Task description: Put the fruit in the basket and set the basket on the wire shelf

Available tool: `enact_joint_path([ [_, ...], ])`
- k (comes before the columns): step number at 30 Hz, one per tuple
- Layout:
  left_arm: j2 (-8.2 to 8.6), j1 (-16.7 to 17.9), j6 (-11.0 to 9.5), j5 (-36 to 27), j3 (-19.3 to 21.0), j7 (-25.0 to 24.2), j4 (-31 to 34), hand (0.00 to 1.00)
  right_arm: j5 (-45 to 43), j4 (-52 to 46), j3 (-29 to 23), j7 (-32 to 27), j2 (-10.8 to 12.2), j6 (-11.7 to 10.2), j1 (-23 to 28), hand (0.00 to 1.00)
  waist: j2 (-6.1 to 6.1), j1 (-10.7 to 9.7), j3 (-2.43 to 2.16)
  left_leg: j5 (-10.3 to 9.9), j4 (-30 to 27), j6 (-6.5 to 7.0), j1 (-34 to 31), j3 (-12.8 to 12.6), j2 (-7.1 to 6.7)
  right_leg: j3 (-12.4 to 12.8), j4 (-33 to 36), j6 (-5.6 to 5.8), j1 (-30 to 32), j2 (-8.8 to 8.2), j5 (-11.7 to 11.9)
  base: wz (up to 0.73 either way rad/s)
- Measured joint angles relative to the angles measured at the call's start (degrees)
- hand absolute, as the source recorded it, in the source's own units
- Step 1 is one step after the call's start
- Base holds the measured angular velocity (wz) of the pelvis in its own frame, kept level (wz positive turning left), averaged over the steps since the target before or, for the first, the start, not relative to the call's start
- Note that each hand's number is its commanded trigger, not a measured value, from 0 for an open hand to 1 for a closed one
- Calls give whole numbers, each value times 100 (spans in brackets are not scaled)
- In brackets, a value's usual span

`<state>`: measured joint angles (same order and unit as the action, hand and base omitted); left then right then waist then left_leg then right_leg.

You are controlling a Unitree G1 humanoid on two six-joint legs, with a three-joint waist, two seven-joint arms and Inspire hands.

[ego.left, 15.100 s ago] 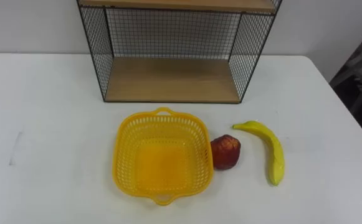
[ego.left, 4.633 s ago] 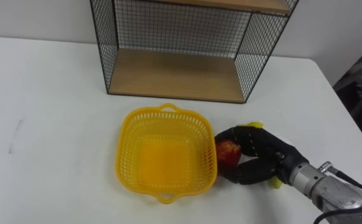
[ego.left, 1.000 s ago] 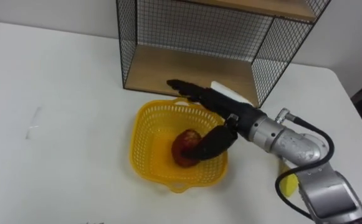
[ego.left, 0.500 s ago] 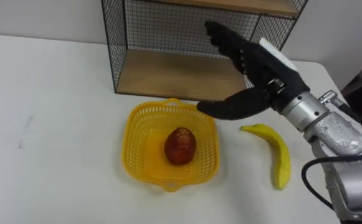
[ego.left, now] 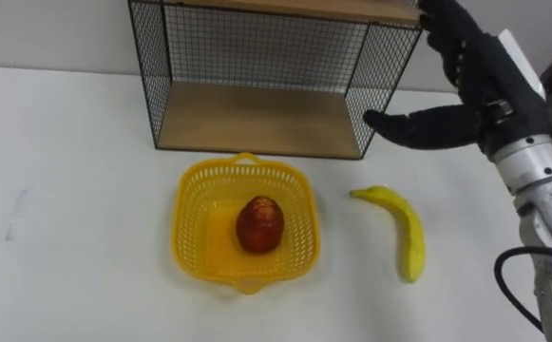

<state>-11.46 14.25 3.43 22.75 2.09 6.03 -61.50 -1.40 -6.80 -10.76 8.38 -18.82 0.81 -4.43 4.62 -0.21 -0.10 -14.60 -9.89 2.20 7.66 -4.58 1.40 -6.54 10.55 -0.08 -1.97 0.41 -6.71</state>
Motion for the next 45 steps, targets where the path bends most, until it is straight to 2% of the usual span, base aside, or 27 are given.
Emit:
enact_joint_path([
  [3, -4, 38, 25, -31, -1, 2, -45, 0, -340, 623, -11, -331, -2, 31, 25, 0, 29, -66, -13, 0, 4, 0, 0, -13, -1, 2, 4, 0, 2, -2, 0, 0],
  [7, 7, 55, 115, -62, -2, 10, -45, 0, -605, 873, 2, -691, -2, 93, 98, 0, 2, -98, 10, 0, 25, -1, -5, -36, 1, 22, 11, 0, 35, 1, -1, -4],
  [11, 37, 54, 162, -62, -10, 20, -40, 0, -642, 1207, 71, -810, -1, 109, 102, 0, 7, -92, 14, 1, 20, -1, 30, -71, 1, 23, 6, 1, -4, 3, -1, -1],
  [19, 81, 75, 304, -62, -9, 17, 169, 0, -894, 1685, 425, -786, 22, 183, 129, 0, -34, -49, 22, 1, 25, 0, 34, -60, 3, 25, 2, 1, -3, 1, -1, 0],
  [22, 82, 34, 370, -53, -23, 56, 170, 0, -1086, 2094, 637, -748, 27, 196, 145, 0, -13, 8, 7, 1, 15, 0, 21, -45, 2, 24, 1, 1, 6, 2, -1, 0],
  [25, 82, 5, 374, -40, -14, 67, 219, 0, -1270, 2210, 760, -612, 48, 287, 305, 0, -29, 84, -2, 1, 16, 0, 32, -45, -1, 25, 0, 1, 6, 0, -1, 0],
  [30, 81, 33, 380, 4, -27, 65, 239, 0, -1206, 2209, 963, -438, 62, 302, 373, 0, -64, 120, -1, 2, 15, 1, 58, -49, 1, 49, 3, 1, -11, 4, -1, 0],
  [35, 80, -11, 373, 12, -54, 51, 240, 0, -716, 2208, 982, -315, 73, 301, 372, 0, -71, 209, 4, 2, 27, 1, 58, -41, -3, 29, 3, 1, -20, -1, -1, 0],
  [36, 80, -13, 373, 43, -53, 39, 240, 0, -702, 2208, 982, -309, 75, 301, 372, 0, -92, 218, 18, 2, 34, 1, 56, -38, -2, 26, 3, 1, -21, 0, -1, 0],
  [45, 76, -26, 412, 54, -42, -76, 185, 0, -991, 2401, 1069, -49, 148, 299, 408, 0, -95, 216, 21, 1, 22, 1, -8, 12, -4, -8, -24, 1, 3, -4, -1, 2],
])
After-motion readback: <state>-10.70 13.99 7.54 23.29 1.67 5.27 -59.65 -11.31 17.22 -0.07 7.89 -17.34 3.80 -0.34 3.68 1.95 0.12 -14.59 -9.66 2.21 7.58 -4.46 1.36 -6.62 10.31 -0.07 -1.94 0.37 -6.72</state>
